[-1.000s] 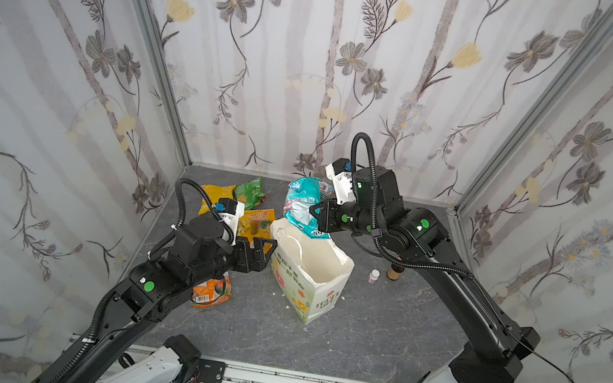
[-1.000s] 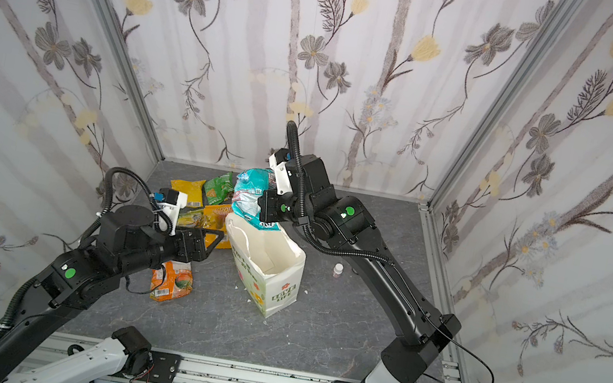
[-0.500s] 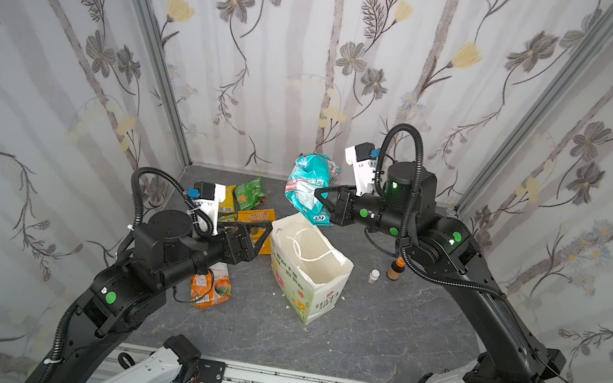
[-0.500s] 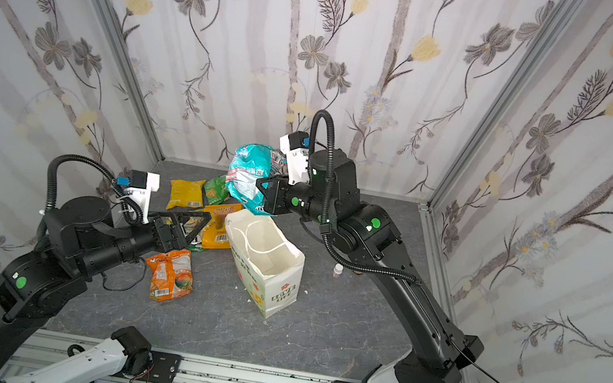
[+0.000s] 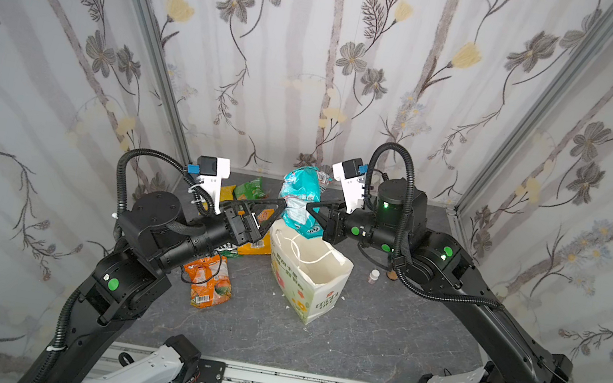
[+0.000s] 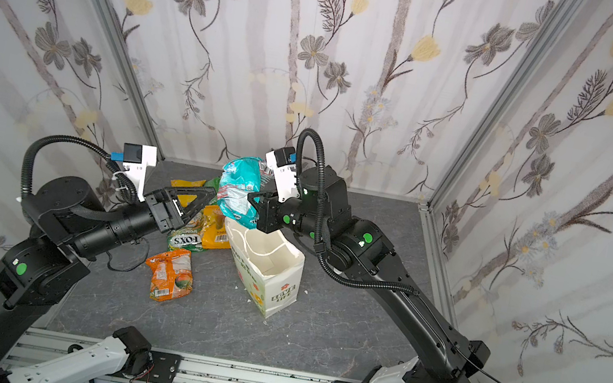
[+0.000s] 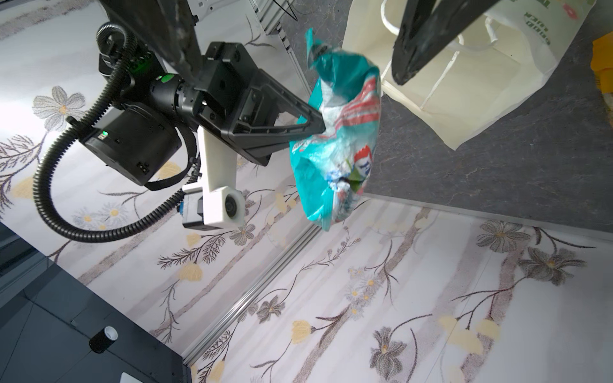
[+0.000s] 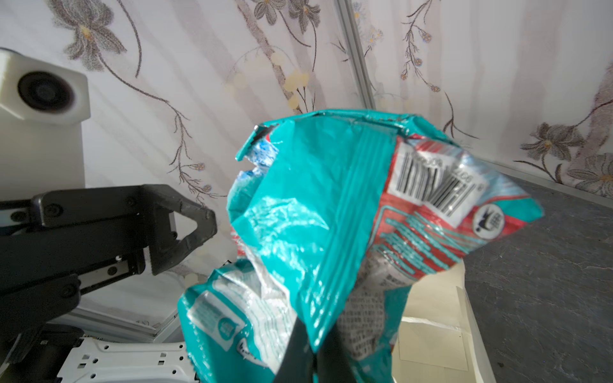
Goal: Take the snacks out of the paper bag
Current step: 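Grasp the teal packet with the left gripper from the right gripper, then lower the teal packet onto the table with left gripper while right withdraws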
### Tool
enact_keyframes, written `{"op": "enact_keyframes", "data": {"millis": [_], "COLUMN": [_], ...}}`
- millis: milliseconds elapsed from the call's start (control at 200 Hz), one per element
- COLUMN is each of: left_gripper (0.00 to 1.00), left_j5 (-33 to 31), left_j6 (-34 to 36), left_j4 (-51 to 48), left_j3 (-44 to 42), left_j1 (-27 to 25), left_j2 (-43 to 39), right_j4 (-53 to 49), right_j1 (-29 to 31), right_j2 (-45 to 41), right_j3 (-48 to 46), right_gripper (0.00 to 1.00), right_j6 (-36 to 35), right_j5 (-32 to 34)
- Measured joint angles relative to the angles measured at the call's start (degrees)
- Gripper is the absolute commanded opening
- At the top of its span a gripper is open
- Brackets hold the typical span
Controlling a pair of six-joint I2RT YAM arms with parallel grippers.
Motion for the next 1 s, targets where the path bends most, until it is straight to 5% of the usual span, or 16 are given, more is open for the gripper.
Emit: {"op": "enact_keyframes", "data": {"millis": [205,485,615,999], "left_gripper": [0.85,0.47,0.30,0.06], "left_j5": [0.7,0.7,0.4,0.4], "left_j6": [0.4,1.2,1.3,1.8], "left_j4": [0.9,1.3,1.3,1.5], "left_j3": [-1.8,-2.2,-2.9,-1.7], "left_j1": [0.0,0.0,0.0,0.0], "left_j2": [2.0,1.3,0.4,-2.5], "right_j4": [2.3,5.2,5.7,10.3], "right_j1": [2.4,3.6,3.6,3.8], "right_j2": [0.0,0.0,-0.2,-4.7], "right_j3": [-1.0,-1.6,-1.9,-2.3], "right_gripper": [0.00,0.00,0.08,0.68], "right_j6": [-0.8,-1.2,-1.2,-1.7], "right_j5": [-1.0,-3.0,-4.0,-6.7]}}
